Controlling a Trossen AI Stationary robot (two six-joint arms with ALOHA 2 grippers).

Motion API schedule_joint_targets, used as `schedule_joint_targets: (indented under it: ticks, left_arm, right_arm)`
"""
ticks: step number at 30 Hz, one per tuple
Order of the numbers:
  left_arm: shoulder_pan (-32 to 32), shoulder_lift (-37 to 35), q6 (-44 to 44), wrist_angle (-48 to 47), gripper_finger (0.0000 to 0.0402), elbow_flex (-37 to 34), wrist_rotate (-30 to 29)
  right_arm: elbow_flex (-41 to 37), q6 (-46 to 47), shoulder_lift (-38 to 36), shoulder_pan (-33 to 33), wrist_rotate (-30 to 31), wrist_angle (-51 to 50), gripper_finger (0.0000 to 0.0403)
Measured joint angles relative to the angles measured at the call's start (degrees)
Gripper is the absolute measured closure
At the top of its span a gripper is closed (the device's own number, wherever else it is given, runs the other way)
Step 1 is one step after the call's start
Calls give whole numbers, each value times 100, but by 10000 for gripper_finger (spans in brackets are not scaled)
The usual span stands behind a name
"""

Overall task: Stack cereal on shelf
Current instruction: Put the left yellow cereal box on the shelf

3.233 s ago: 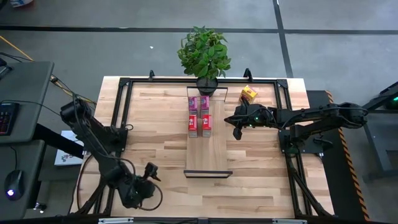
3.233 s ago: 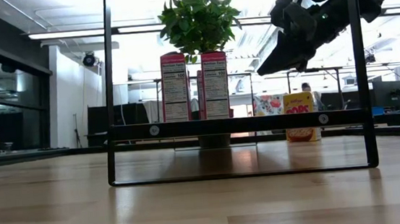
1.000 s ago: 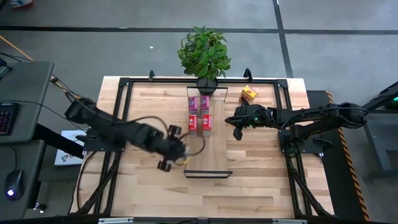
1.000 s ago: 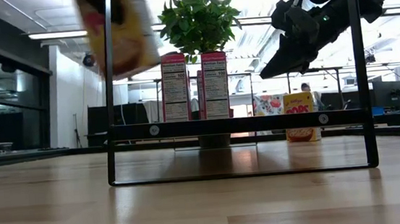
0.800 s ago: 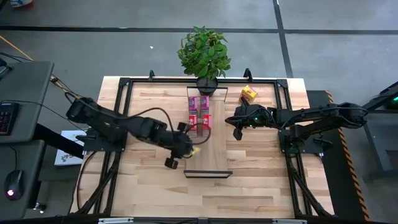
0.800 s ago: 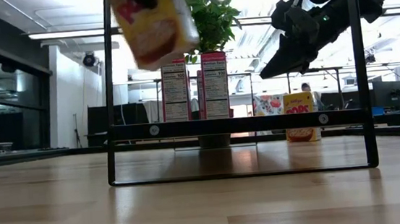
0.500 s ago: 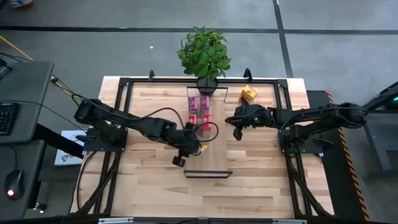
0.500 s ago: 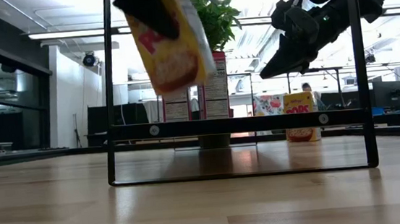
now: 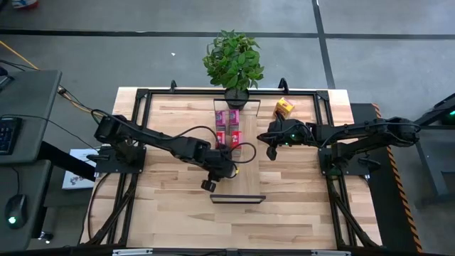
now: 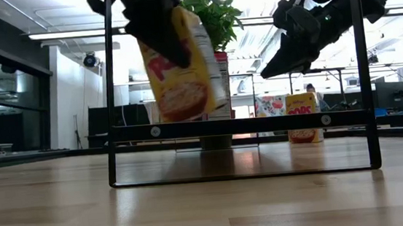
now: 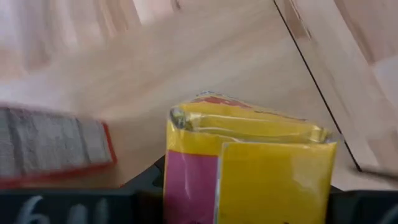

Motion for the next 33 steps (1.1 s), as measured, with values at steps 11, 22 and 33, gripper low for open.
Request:
schedule_joint_targets:
  ticks: [11, 22, 33]
  left_arm:
    - [71, 5, -68, 173, 208, 4, -184]
    - [146, -110, -360, -68, 159, 209, -166]
    - [133, -183, -866, -1658, 161, 1006, -190]
  right_arm:
    - [0, 2, 0, 0, 0, 73, 403]
    - [0, -11, 0, 0, 0, 78, 403]
    - [0, 97, 18, 0, -129, 125, 403]
